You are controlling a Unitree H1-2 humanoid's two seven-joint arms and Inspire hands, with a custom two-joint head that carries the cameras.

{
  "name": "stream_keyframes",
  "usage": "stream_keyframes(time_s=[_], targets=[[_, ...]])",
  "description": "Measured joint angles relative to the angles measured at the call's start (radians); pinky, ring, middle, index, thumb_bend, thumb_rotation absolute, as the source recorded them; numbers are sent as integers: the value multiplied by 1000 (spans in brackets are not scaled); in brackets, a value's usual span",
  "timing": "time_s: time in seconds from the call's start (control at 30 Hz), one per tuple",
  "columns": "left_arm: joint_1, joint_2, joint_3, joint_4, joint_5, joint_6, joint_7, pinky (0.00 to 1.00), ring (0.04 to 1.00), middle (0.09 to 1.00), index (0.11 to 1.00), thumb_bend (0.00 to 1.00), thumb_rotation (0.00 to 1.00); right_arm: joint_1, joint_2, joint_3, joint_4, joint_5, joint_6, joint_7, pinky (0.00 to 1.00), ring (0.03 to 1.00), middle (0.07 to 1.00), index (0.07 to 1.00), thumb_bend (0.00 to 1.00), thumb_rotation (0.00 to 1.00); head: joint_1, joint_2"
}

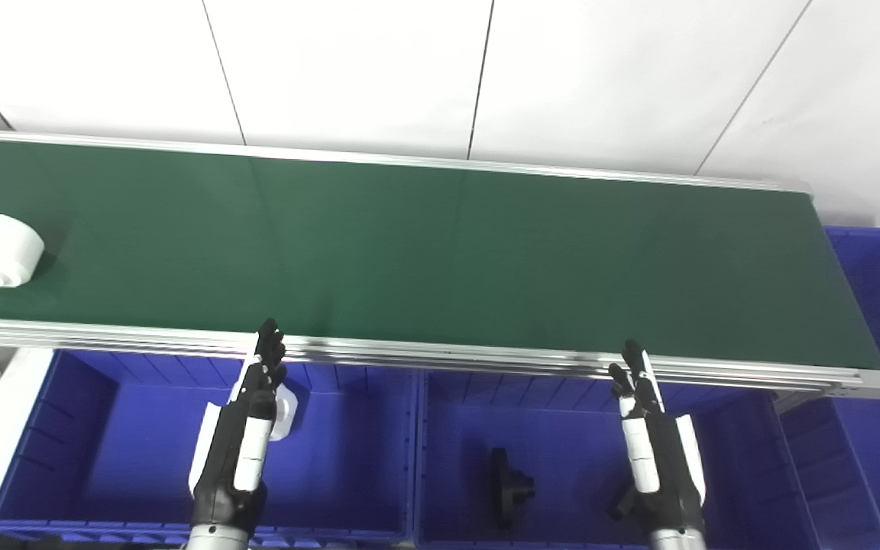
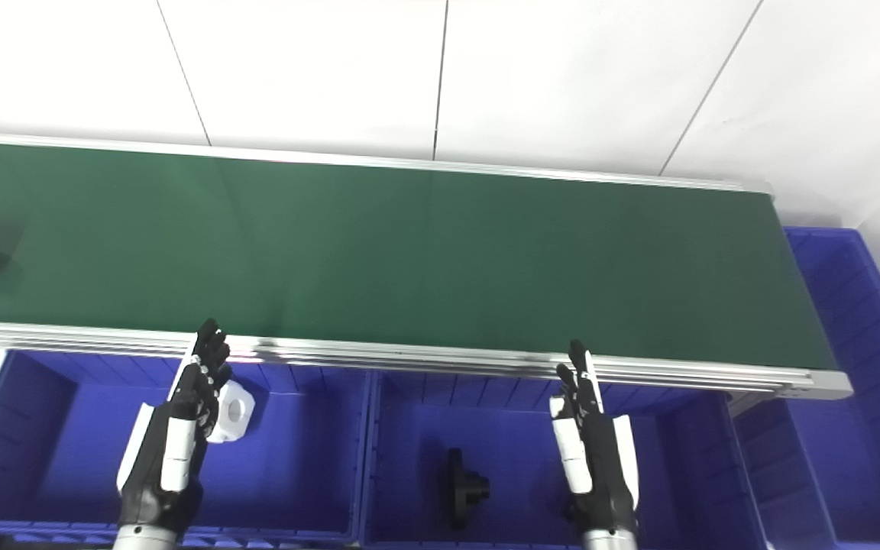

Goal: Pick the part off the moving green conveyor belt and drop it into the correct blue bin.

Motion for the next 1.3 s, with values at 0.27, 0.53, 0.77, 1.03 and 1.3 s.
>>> stream_keyframes(time_s=[0.27, 0.53, 0.77, 1.03, 1.3], targets=[[1, 0, -2, -2, -8, 3, 0, 1000, 1000, 1000, 1000, 572, 999, 0, 0, 1, -2, -5, 0, 0, 939, 953, 988, 1000, 719, 1000, -2, 2], [5, 1, -5, -3, -8, 12, -1, 1000, 1000, 1000, 1000, 570, 1000, 0, -1, 1, -3, -5, 0, 0, 940, 947, 991, 1000, 705, 1000, 2, 2], [5, 1, -7, -3, -8, 12, -2, 1000, 1000, 1000, 1000, 580, 1000, 0, -6, 1, -3, -6, 0, 0, 933, 951, 991, 1000, 724, 1000, 3, 0], [7, 0, -13, -4, -8, 30, -2, 1000, 1000, 1000, 1000, 591, 994, 0, -10, 0, -2, -6, 0, 0, 949, 951, 997, 1000, 713, 1000, 93, -41], [15, -38, -51, 66, 60, -33, 27, 1000, 1000, 1000, 1000, 738, 931, 13, -55, -29, 53, 74, -42, 21, 972, 967, 1000, 1000, 660, 1000, 241, -126]])
